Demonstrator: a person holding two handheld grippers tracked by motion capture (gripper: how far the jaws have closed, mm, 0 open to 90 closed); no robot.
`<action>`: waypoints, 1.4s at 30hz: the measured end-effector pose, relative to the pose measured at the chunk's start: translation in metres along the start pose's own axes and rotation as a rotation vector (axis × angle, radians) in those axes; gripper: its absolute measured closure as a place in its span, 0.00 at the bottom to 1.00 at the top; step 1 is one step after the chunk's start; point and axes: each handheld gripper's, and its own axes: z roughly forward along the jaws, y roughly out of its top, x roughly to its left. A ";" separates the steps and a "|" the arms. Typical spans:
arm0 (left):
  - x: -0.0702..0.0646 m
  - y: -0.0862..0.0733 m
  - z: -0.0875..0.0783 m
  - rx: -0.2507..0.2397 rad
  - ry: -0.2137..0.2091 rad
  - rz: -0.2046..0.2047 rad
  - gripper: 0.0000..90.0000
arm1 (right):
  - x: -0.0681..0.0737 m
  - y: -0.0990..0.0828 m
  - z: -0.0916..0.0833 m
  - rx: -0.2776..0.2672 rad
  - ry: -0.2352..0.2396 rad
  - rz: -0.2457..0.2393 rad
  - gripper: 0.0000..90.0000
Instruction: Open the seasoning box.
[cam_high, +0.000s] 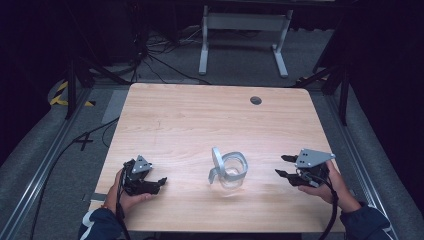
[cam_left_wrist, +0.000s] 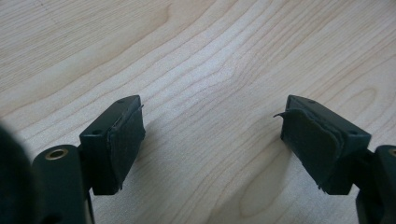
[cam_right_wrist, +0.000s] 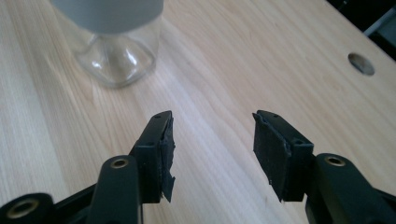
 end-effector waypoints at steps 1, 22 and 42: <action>0.000 0.000 0.000 0.000 0.000 0.000 0.24 | -0.001 -0.005 0.000 0.005 0.000 0.011 0.52; 0.001 0.001 0.000 0.010 -0.003 0.014 0.23 | -0.009 -0.116 -0.006 0.012 -0.027 0.268 0.33; 0.001 0.001 0.000 0.014 -0.001 0.013 0.22 | -0.013 -0.120 -0.006 0.006 -0.001 0.318 0.31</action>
